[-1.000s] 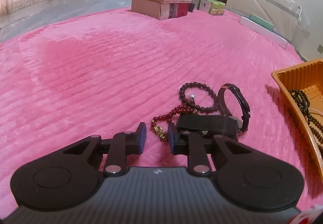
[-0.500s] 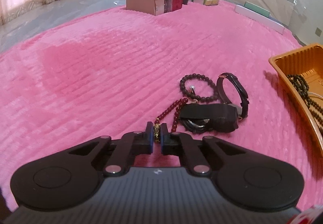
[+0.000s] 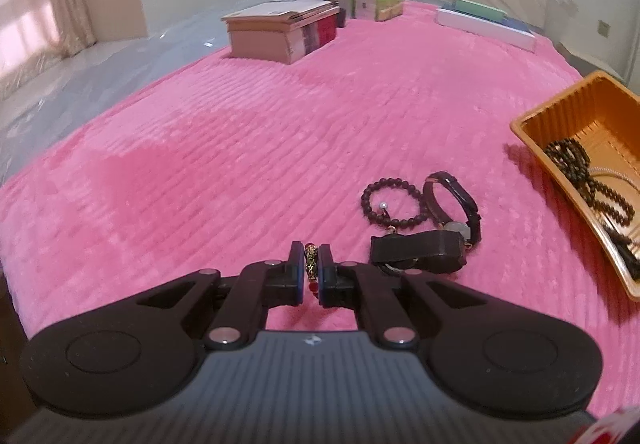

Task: Organize jewelry
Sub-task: 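Carry the red bead bracelet into the tray and open the left tool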

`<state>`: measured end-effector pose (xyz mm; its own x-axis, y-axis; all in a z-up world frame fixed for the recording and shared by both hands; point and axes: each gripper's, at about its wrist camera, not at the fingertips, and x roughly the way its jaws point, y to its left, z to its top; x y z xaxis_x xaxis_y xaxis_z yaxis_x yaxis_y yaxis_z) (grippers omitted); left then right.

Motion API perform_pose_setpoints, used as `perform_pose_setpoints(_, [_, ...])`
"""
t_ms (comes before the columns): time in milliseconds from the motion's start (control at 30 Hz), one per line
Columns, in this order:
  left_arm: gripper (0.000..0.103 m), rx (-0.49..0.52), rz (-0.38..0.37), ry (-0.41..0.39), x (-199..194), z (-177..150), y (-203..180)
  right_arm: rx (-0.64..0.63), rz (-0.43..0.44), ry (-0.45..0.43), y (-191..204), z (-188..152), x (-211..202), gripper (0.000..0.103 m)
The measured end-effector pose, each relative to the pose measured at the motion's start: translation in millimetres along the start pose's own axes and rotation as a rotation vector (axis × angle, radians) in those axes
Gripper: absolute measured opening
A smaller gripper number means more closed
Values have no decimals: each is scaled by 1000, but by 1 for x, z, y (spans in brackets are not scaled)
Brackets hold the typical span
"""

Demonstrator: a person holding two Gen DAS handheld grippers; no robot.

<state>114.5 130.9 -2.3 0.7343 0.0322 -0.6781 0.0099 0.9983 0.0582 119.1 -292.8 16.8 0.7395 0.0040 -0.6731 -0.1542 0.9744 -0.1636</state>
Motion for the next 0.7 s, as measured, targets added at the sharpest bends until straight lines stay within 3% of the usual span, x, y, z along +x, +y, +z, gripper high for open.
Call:
perform_pose_setpoints(400, [5,153,-71,-24,-12,24,-17,0,0,-1,-1,0,-1,4])
perform_pose_setpoints(700, [5,251,-169,-57,-22,47,-40,-1,2,0,-1,1,0,4])
